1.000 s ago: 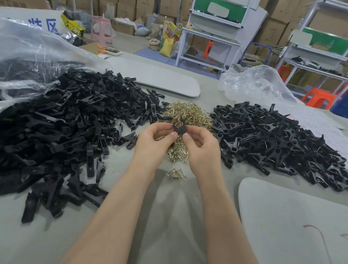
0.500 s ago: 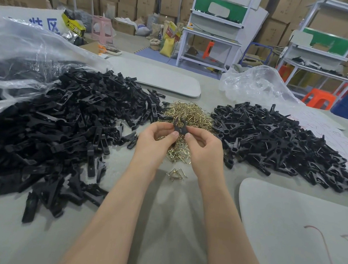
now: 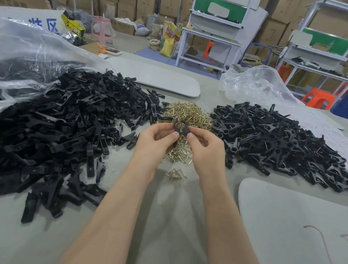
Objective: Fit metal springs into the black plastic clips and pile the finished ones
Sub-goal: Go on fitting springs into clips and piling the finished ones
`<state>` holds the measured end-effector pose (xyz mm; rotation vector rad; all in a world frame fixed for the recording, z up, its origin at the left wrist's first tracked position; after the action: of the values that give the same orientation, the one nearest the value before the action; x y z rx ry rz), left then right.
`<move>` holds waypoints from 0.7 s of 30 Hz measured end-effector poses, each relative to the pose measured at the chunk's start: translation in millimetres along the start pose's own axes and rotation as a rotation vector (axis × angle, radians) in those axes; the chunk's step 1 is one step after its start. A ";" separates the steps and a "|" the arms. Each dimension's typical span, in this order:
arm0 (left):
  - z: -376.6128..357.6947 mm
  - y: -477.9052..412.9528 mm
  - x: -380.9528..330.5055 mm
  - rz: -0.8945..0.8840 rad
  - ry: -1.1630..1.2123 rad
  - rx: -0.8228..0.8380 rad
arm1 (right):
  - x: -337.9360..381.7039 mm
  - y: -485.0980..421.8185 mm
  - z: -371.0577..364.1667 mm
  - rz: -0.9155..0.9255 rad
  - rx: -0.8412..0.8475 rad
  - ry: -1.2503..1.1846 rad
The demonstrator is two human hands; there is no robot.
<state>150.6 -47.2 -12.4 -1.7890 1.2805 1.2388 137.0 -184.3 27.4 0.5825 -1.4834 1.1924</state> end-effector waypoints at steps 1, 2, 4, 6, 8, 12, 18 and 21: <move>-0.3 0.3 -0.1 -0.001 -0.003 0.003 | -0.4 -0.5 0.7 -0.002 -0.005 -0.002; -0.4 0.8 -0.4 -0.008 -0.016 0.004 | -0.9 -0.7 0.2 -0.002 -0.003 -0.001; 0.4 1.2 -1.1 -0.033 -0.058 -0.002 | -0.9 -0.6 -1.8 0.003 0.015 0.006; 1.7 0.4 -1.6 -0.060 -0.101 -0.009 | -0.8 -0.2 -3.6 0.006 0.033 0.001; 2.1 0.1 -2.3 -0.074 -0.131 -0.010 | -1.6 -0.1 -3.5 0.007 0.041 -0.003; 1.9 2.3 -1.5 -0.037 -0.134 -0.022 | -3.6 0.2 -5.6 -0.009 0.072 0.004; 27.5 7.5 -45.3 -0.222 -0.089 -0.255 | -15.6 8.2 -18.0 -0.126 0.017 0.075; 56.6 13.0 -72.7 -0.336 0.118 -0.469 | -5.8 18.8 -62.3 -0.109 0.219 0.214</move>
<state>112.3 23.8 33.9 -2.3226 0.7335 1.3237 149.6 -122.9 9.1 0.6528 -1.1359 1.2977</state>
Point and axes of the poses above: each hand's wrist, its own y-axis away from the middle knuckle, its own z-axis out of the back of the hand, x = y × z, the point moved 8 cm from there along -y, towards the middle knuckle, and after that the axes turned 13 degrees about -x, right-handed, at the moved point
